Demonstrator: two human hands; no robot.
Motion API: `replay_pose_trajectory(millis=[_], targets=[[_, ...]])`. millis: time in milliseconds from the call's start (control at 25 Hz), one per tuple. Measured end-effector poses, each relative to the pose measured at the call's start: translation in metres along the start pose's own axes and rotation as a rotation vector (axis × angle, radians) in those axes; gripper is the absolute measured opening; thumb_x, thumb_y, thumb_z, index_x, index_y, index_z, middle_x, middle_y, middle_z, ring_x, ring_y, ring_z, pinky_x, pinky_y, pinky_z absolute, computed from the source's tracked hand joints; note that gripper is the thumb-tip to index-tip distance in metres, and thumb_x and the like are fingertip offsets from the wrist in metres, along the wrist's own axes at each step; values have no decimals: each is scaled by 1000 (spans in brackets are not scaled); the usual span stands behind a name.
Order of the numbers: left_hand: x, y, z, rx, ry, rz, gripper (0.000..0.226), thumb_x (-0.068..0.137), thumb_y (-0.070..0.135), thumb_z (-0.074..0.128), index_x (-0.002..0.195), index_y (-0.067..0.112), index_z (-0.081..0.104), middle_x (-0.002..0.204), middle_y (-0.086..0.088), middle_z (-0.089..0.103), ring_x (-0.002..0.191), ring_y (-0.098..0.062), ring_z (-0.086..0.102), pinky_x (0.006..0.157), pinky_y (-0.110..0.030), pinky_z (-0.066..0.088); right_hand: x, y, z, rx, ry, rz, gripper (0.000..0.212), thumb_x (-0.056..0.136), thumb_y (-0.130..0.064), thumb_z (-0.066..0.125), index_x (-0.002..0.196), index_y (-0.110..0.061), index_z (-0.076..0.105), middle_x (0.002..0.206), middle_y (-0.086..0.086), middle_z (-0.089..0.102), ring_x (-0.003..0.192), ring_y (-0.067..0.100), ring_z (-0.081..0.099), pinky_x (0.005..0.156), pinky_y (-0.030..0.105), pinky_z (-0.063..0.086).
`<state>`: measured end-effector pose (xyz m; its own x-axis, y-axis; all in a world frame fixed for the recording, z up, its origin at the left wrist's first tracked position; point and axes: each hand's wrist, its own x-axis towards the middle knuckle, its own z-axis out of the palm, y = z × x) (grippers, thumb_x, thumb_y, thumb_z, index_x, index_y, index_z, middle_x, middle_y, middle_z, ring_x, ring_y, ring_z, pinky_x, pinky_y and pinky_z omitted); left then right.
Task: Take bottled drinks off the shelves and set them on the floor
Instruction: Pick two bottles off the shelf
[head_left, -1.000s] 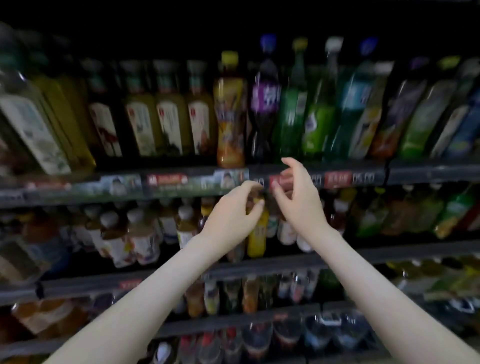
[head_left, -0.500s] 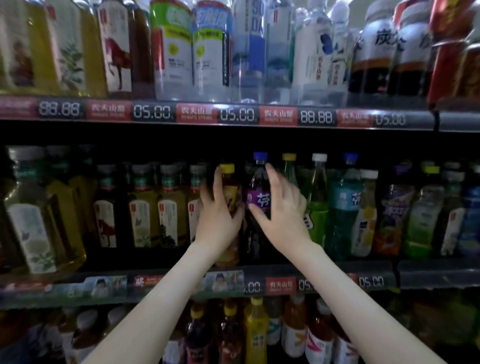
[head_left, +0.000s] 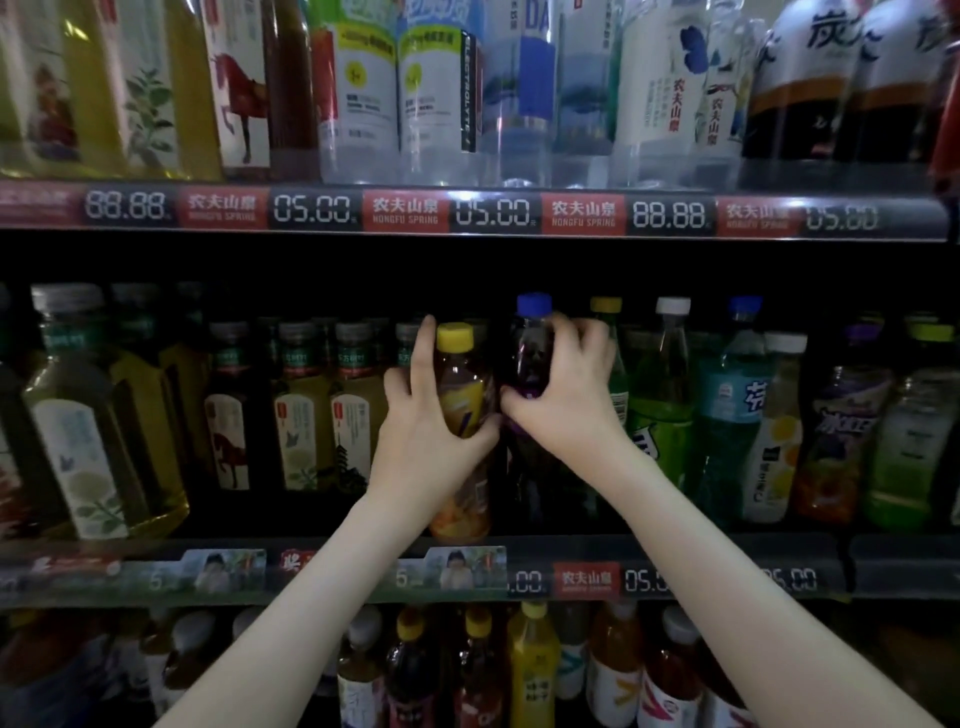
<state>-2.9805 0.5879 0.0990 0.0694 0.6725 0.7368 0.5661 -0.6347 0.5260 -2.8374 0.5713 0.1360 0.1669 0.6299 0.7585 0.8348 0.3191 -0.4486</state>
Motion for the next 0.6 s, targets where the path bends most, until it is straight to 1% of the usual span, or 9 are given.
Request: replay_pose_trajectory(millis=[80,120,160,200,280,360,440,520,600], targets=[[-6,-2,-12,112,10,15,92,75,51,70,147,30,16,125,-2,36,98,-18,50,71,-22,37,-9,-4,-16,102,-45,0,76,74,-20,77,135,-16,33,125,2,34,120,15,33,98,16,24],[-7,-5,-17,129,5,16,88,74,52,70,144,28,22,124,0,41,101,-18,50,73,-23,38,-13,-6,-23,168,-88,20,72,75,-21,77,131,-21,33,118,-4,42,111,9,43,90,9,30],[-8,-7,-23,98,-16,12,84,73,52,72,140,31,25,120,2,48,102,-16,52,75,-25,41,-17,-10,-29,236,-125,44,64,77,-22,77,125,-26,34,108,-10,50,99,3,52,79,5,37],[-11,-8,-27,22,-47,4,79,72,50,74,135,34,28,116,4,54,102,-15,55,77,-25,44,-22,-12,-33,299,-131,60,54,79,-24,76,117,-28,38,98,-11,56,88,0,56,71,5,40],[-18,-7,-29,-142,-74,-3,74,71,43,78,129,38,32,112,9,59,102,-11,58,81,-23,47,-32,-18,-32,409,-29,65,32,83,-25,73,103,-22,49,83,-4,61,76,4,59,71,14,44],[-29,-6,-29,-213,-67,22,74,72,39,79,131,39,34,113,11,60,105,-9,58,86,-24,49,-42,-25,-27,480,105,91,18,86,-19,70,95,-14,55,79,2,62,73,8,58,73,18,44],[-35,-5,-30,-233,-26,104,73,74,38,78,133,36,36,115,11,59,108,-9,58,88,-24,49,-50,-30,-26,545,241,128,15,87,-14,67,93,-8,55,76,3,58,69,7,55,72,17,44],[-33,0,-40,-259,36,195,72,74,38,77,134,31,37,118,9,59,110,-9,58,89,-23,50,-54,-38,-39,583,361,140,13,89,-13,65,93,-7,54,76,-2,55,68,4,53,73,14,43],[-34,10,-55,-283,99,276,73,73,37,77,133,27,37,119,4,60,108,-10,58,86,-19,50,-60,-50,-61,519,416,109,10,92,-14,62,93,-8,55,76,-3,55,70,3,52,74,14,43]])
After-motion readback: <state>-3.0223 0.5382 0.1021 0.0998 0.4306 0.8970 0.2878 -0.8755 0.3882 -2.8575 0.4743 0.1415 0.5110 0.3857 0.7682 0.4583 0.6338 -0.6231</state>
